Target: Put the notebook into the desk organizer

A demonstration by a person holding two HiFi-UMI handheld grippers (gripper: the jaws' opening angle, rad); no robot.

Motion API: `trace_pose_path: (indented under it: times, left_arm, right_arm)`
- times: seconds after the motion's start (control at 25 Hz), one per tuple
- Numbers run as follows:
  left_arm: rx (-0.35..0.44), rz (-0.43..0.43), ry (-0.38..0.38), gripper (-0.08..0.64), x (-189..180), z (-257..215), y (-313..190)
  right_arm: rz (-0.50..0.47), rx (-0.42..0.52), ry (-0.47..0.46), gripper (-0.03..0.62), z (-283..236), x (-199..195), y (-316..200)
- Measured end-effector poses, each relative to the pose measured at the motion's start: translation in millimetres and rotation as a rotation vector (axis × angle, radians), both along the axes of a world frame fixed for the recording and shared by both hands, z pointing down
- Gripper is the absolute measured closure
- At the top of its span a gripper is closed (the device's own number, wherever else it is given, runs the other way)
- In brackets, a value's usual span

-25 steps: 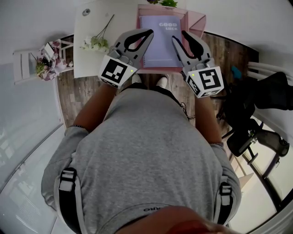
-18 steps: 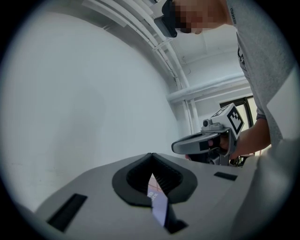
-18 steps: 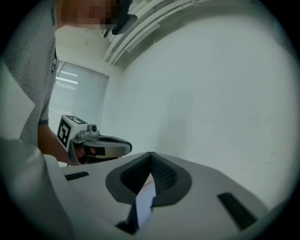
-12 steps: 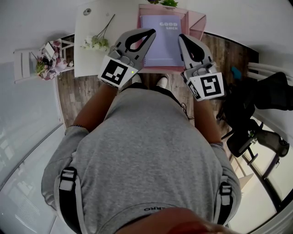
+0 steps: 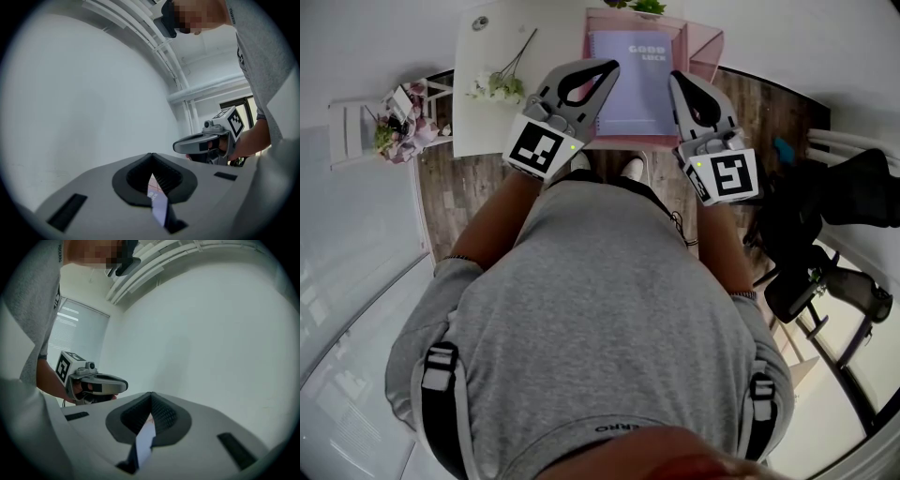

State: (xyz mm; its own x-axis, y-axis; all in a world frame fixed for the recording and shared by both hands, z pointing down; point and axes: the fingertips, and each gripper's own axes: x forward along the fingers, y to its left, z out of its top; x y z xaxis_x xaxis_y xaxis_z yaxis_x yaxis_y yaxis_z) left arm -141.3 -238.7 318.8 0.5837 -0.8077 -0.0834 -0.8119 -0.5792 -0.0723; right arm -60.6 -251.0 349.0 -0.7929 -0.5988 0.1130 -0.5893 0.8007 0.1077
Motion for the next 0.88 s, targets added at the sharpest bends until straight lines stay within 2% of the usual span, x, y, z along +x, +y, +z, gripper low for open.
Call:
trace_pose_path:
  times: [0.88]
  left_arm:
    - [-0.018,0.0,-0.006,0.541,-2.1,7.8,-5.3]
  right_arm:
    - [-0.005,0.001,-0.005,0.586,1.3,-1.3,-3.2]
